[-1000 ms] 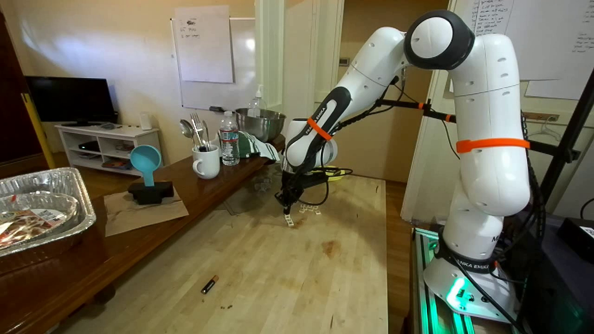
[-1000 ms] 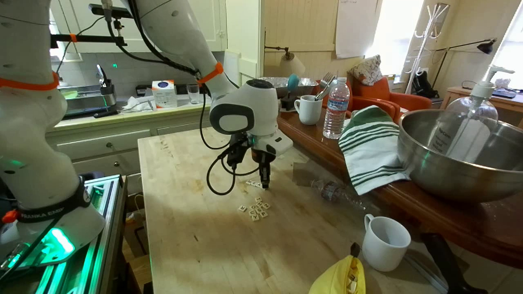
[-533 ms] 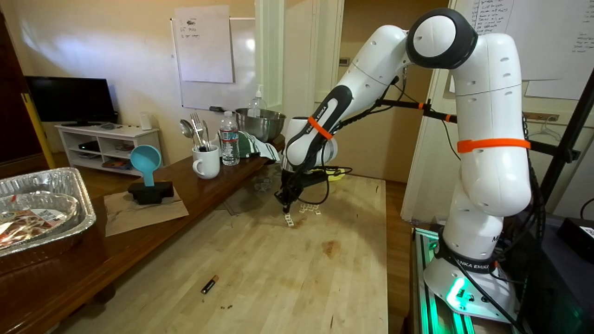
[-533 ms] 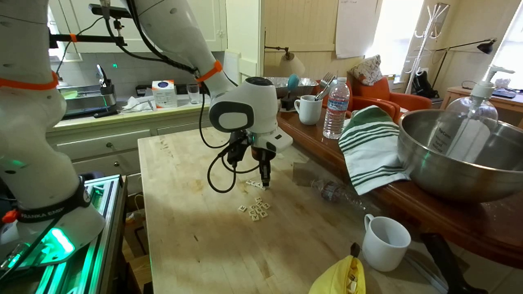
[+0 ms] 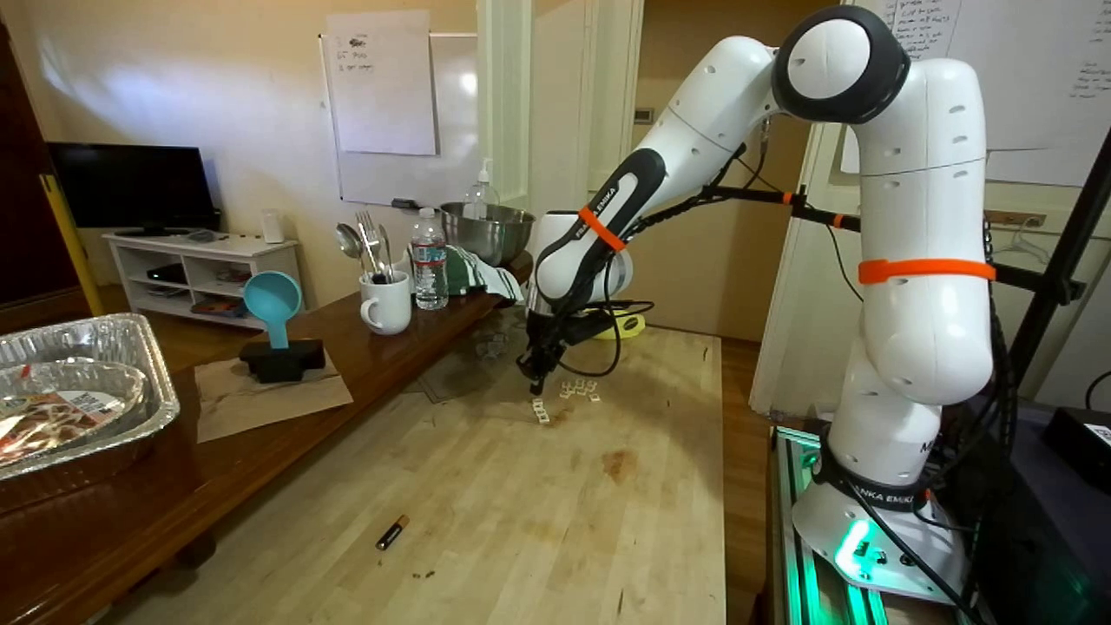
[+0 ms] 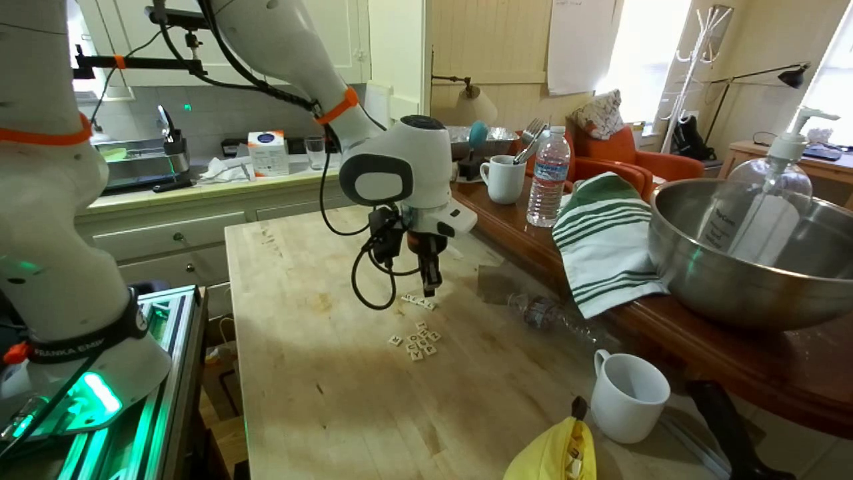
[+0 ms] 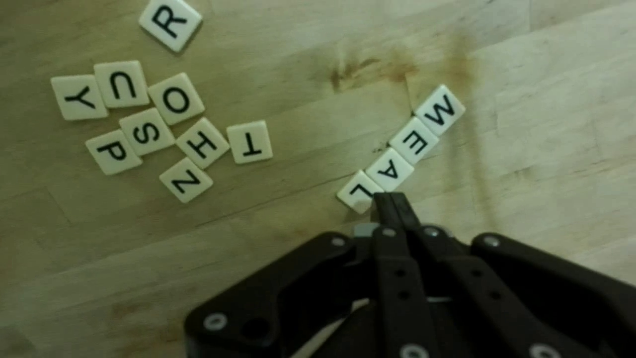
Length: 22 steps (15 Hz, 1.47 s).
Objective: Move the letter tiles to the left
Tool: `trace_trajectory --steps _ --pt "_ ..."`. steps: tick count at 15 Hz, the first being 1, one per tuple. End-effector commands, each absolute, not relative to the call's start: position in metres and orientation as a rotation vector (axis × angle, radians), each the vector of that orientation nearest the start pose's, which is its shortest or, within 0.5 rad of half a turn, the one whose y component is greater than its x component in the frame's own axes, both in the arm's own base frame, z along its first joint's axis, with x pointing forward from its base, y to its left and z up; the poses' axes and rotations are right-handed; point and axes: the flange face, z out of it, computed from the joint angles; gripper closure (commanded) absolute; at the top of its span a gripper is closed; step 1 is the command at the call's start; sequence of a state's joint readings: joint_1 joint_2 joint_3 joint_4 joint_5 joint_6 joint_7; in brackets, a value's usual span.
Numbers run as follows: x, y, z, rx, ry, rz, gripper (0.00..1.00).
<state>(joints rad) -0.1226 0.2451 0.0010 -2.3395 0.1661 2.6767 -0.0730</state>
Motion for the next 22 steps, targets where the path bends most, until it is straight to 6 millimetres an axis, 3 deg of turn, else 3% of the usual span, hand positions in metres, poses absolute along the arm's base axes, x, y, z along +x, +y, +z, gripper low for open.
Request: trace_trajectory --steps 1,3,5,15,22 --pt "0.512 -0.064 0.249 -3.043 0.041 -0.085 1.00" --pt "0.510 -0.062 0.252 -3.041 -0.091 -0.078 1.00" --pt "0.510 -0.061 0.255 -3.025 -0.203 -0.085 0.72" --pt "0.500 -0.060 0.267 -2.933 -0.674 -0.034 0.02" --pt "0.493 -0.055 0.274 -2.914 -0.824 -0.082 0.00"
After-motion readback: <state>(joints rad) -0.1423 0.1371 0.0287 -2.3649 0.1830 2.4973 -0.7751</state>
